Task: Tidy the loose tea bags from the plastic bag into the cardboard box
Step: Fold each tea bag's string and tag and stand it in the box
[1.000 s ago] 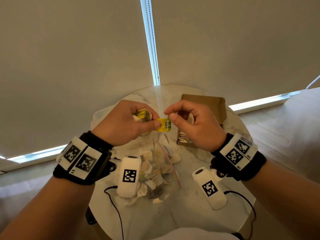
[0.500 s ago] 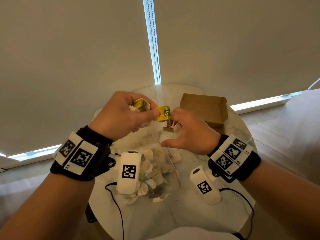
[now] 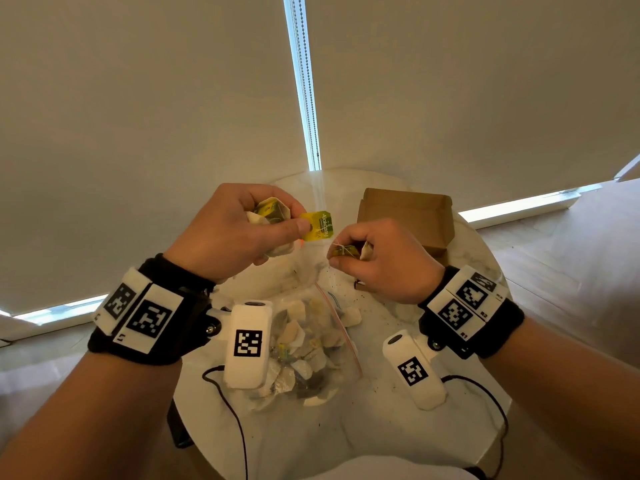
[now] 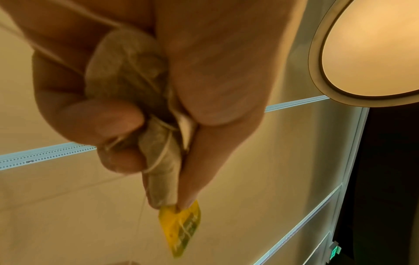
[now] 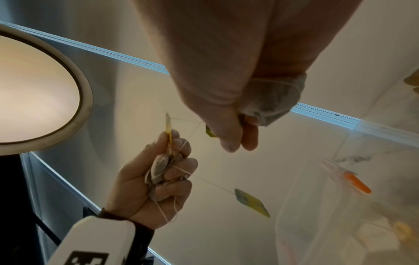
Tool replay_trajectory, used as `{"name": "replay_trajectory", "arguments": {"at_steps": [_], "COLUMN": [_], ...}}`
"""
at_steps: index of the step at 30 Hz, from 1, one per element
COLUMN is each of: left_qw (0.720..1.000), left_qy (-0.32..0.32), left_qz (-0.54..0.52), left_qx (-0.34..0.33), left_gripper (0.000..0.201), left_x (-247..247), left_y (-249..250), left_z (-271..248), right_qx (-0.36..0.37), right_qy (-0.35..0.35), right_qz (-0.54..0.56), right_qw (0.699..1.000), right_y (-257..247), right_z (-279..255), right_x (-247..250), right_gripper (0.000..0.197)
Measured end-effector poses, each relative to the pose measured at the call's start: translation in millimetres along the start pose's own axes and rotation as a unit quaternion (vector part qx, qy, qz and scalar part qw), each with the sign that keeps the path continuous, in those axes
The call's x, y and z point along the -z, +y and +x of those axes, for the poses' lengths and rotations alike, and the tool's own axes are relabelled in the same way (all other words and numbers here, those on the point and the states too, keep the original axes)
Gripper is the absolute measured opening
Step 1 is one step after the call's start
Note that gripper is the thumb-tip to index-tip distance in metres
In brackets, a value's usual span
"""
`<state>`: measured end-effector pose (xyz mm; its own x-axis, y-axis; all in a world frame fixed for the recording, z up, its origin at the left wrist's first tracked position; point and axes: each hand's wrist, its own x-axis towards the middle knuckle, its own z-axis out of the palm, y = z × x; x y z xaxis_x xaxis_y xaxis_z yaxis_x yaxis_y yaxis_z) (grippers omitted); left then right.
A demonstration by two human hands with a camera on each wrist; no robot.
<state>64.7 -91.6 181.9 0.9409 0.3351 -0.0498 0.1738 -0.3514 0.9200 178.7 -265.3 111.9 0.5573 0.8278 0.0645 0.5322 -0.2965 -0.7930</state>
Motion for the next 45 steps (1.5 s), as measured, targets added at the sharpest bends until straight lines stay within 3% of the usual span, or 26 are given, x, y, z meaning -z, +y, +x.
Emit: {"name": "replay_trajectory", "arguments": {"at_steps": [6, 12, 15, 21, 31, 40, 45], "left_qw": [0.991, 0.989, 0.991, 0.999, 0.996, 0.996, 0.999], "left_qy": [-0.121, -0.135, -0.121, -0.034, 0.064, 0.067, 0.009], "left_qz": [0.048, 0.063, 0.05, -0.01, -0.028, -0.007, 0.035], "left_qx": [-0.024, -0.021, -0.031, -0.024, 0.056, 0.064, 0.037], "left_gripper": [0.013, 0.016, 0.011, 0.012, 0.01, 0.019, 0.033], "left_x": [5, 5, 4, 0, -3, -1, -2], "left_y": [4, 4, 4, -3, -13, -13, -11], "left_z": [-9, -10, -10, -6, 1, 1, -3], "right_qx": [0.006, 0.018, 0.021, 0.021, 0.031, 0.031, 0.031], "right_qy": [0.006, 0.006, 0.007, 0.006, -0.013, -0.028, -0.02], "right_qz": [-0.008, -0.005, -0.011, -0.025, -0.01, -0.016, 0.0], "right_qw": [1.0, 1.0, 1.0, 0.999, 0.999, 0.999, 0.999], "right_y": [0, -2, -3, -1, -1, -2, -1], "right_z": [1, 1, 1, 1, -1, -2, -3], "right_x": [6, 8, 8, 5, 4, 2, 0], "right_gripper": [0.012, 0.007, 0.008, 0.009, 0.009, 0.013, 0.015]}}
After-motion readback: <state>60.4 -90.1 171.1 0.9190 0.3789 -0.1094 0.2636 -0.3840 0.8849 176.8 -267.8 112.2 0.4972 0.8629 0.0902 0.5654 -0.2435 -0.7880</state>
